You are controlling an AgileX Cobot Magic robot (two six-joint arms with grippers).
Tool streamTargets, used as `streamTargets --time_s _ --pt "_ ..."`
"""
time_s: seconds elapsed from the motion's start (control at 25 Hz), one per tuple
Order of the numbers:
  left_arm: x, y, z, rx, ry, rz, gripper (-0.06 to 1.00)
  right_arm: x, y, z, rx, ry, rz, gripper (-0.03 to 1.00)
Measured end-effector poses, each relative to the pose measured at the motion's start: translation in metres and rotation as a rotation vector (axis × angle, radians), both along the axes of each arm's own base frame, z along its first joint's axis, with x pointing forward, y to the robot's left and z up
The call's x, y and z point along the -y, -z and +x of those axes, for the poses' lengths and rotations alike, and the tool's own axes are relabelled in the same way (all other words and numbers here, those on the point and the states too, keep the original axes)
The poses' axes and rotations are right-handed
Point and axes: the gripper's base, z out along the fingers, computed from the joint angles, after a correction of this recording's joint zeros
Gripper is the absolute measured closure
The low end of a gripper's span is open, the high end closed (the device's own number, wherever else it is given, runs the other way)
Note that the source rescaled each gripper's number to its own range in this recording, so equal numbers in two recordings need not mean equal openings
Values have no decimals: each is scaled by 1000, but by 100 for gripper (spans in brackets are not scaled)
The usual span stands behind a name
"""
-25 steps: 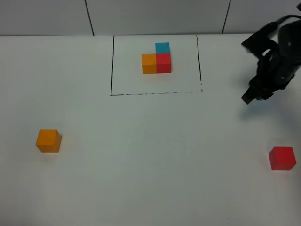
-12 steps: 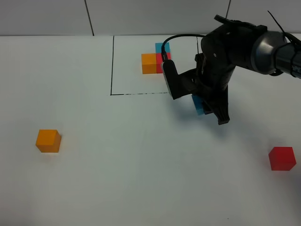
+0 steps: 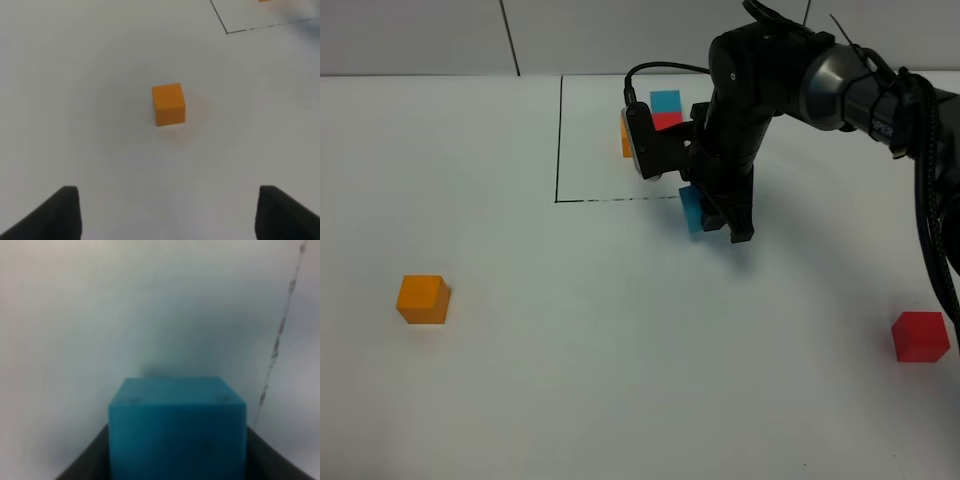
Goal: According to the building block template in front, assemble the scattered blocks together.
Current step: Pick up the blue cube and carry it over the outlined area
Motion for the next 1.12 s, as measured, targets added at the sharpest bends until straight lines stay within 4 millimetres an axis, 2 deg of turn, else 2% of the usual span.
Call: streamTargets --time_s 0.24,0.4,0.72,1.12 --pt "0 0 0 0 0 0 31 -13 5 4 -15 42 27 96" --pt "0 0 0 0 0 0 31 -14 8 5 -20 117 44 96" --pt "0 0 0 0 0 0 31 -15 32 5 -72 150 21 96" --pt "0 0 0 0 0 0 31 -15 35 5 -86 209 32 96"
